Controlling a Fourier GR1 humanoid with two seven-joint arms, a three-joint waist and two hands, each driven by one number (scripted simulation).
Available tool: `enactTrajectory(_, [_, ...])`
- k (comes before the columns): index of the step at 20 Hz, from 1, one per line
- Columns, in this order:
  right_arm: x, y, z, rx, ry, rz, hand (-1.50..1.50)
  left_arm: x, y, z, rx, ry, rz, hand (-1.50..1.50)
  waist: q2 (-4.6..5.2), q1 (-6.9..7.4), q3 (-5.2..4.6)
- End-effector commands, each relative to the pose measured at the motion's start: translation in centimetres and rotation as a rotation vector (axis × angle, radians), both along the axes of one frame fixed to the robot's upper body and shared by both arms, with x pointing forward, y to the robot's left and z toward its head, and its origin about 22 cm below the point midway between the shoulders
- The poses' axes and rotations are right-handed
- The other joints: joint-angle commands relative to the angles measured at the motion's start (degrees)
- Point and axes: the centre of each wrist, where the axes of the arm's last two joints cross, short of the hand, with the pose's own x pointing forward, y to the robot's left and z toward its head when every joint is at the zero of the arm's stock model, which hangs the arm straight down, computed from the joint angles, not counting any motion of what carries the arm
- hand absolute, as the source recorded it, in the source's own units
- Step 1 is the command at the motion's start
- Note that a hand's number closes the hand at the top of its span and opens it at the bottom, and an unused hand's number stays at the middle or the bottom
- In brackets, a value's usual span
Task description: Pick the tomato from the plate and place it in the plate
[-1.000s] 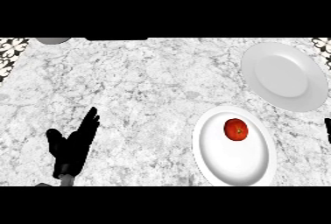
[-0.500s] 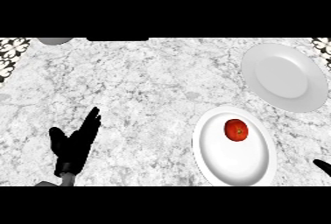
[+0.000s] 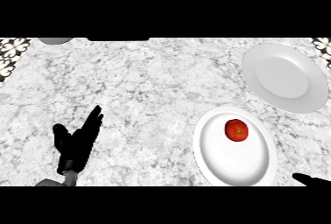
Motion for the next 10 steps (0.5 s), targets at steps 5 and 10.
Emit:
enactTrajectory(5, [1.1, 5.0, 0.7, -0.093, 0.102, -0.057, -1.50, 0.4, 1.3, -0.7, -0.014, 0.060, 0.006, 0.00, 0.38, 0.28, -0.22])
enactTrajectory(10, [0.9, 8.7, -1.3, -0.117, 0.188, -0.046, -1.50, -0.1, -0.2, -1.5, -0.006, 0.059, 0.001, 0.00, 0.41, 0.24, -0.21])
